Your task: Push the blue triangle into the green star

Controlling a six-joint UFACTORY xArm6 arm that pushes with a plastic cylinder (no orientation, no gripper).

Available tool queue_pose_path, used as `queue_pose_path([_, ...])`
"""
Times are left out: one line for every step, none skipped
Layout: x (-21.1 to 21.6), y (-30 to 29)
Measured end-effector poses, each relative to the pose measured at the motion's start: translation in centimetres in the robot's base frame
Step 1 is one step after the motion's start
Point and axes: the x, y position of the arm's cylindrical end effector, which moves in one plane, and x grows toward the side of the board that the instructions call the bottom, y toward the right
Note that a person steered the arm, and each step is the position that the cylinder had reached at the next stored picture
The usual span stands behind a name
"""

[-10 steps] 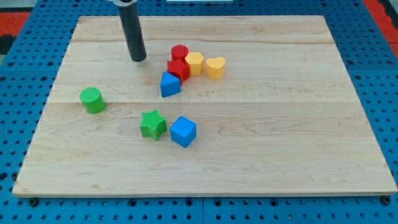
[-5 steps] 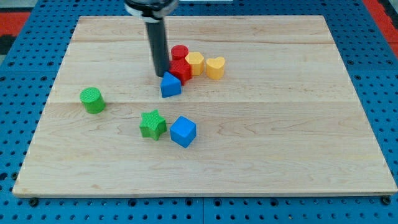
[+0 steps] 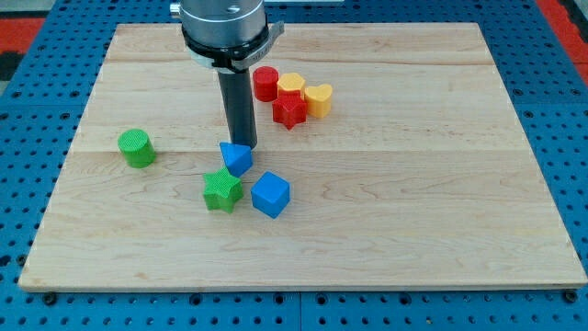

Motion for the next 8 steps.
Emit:
queue_pose_path([0.0,-0.1])
queue_pose_path([2.1,-9.4])
queue_pose_path([1.4,-10.2])
queue_pose_path([-1.2,-9.8])
queue_pose_path([-0.3,-4.1])
queue_pose_path([2.6,-0.9])
queue_pose_path([2.6,-0.9])
queue_pose_path([3.5,-2.5])
